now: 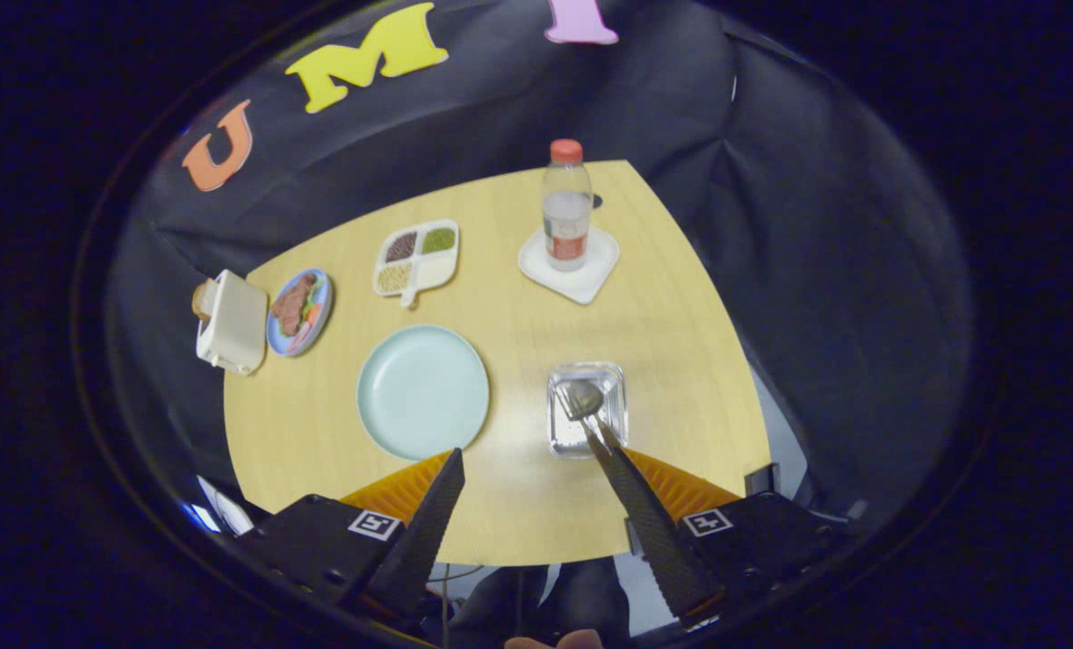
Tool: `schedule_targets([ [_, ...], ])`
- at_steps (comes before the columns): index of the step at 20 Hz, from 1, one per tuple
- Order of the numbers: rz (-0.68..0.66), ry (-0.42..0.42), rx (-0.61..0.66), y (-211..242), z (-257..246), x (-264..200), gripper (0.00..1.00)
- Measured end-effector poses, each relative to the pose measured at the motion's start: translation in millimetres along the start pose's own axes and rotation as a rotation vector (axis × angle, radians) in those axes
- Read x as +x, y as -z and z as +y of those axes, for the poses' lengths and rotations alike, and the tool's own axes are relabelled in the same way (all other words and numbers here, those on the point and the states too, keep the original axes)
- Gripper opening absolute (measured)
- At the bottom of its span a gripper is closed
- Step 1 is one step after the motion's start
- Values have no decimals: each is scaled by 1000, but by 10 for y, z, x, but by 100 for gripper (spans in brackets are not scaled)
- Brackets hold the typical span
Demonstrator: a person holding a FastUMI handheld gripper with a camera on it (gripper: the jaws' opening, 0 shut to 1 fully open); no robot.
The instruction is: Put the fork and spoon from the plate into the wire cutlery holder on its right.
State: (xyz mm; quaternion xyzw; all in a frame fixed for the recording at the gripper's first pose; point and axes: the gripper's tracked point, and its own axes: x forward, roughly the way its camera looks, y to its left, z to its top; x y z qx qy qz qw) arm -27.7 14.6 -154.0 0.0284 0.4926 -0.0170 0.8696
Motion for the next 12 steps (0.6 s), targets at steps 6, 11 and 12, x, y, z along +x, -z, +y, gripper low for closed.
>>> schedule_targets([
  [6, -448, -94, -75, -728, 682, -804, 97],
  [11, -763, -162, -129, -962, 970, -1538, 97],
  [12, -811, -167, -141, -971, 1012, -1647, 97],
])
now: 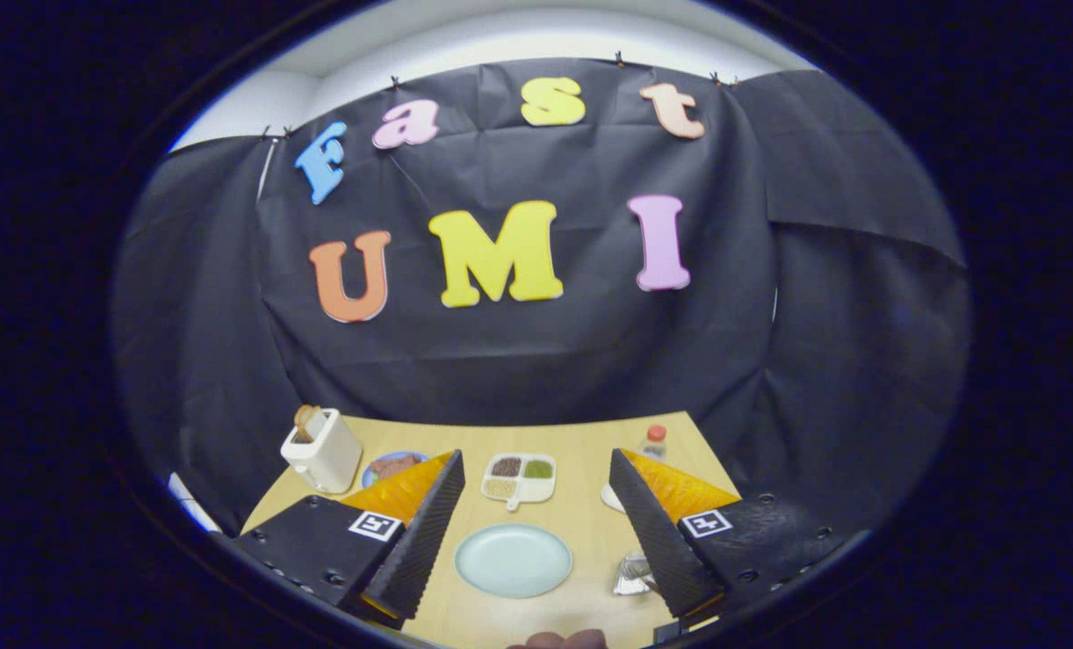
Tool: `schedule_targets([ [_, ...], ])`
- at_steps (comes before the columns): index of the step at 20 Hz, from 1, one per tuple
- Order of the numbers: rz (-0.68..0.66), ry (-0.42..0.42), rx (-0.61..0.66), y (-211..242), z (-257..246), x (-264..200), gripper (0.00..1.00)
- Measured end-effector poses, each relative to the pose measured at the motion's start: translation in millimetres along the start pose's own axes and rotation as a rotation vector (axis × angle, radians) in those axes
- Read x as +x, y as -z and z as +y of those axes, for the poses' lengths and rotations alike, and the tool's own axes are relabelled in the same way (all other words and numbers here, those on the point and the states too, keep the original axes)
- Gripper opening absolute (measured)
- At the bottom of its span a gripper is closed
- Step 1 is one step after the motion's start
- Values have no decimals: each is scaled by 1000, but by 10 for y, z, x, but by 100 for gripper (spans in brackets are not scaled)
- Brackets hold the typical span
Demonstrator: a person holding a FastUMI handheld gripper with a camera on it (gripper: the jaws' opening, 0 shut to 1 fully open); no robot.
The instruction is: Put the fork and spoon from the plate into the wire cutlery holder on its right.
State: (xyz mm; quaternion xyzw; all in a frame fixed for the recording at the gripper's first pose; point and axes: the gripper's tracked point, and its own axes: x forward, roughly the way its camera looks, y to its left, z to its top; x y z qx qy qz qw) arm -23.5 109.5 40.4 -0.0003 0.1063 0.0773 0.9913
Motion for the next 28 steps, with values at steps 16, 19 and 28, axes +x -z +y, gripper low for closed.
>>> schedule_targets([
  [16, -251, 38, -27, -347, 129, -359, 96],
  [19, -252, 47, -7, -342, 85, -412, 96],
  [28, -230, 52, -3, -286, 26, -436, 96],
])
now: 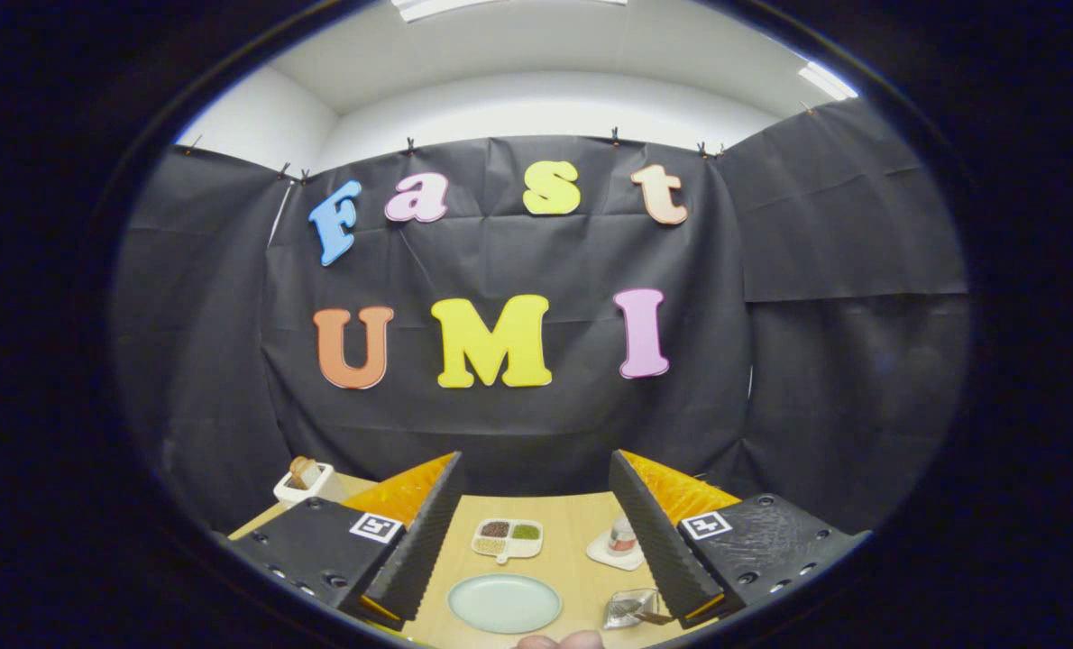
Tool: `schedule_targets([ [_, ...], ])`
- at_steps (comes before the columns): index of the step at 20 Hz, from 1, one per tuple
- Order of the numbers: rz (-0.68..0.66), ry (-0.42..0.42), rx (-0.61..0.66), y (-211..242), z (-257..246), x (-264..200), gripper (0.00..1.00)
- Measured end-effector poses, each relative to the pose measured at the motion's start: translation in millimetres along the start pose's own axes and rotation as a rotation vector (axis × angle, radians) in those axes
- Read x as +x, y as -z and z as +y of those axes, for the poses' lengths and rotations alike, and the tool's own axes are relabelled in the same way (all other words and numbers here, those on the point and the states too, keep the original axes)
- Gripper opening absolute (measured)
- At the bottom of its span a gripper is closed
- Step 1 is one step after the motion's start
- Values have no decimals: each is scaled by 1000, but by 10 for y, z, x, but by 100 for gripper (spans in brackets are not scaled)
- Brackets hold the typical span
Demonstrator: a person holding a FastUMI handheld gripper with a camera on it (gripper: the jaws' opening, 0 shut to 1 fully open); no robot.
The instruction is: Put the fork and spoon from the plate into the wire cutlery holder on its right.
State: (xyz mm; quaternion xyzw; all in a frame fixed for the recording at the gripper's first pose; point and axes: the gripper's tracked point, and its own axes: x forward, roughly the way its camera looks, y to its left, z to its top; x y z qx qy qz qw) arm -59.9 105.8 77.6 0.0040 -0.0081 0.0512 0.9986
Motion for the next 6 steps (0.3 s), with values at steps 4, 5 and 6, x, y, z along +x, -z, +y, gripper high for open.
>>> schedule_targets([
  [4, 7, -13, -10, -8, 17, -13, 96],
  [5, -2, -15, -13, -39, 19, -20, 96],
  [6, -10, -17, -15, -69, 23, -26, 96],
])
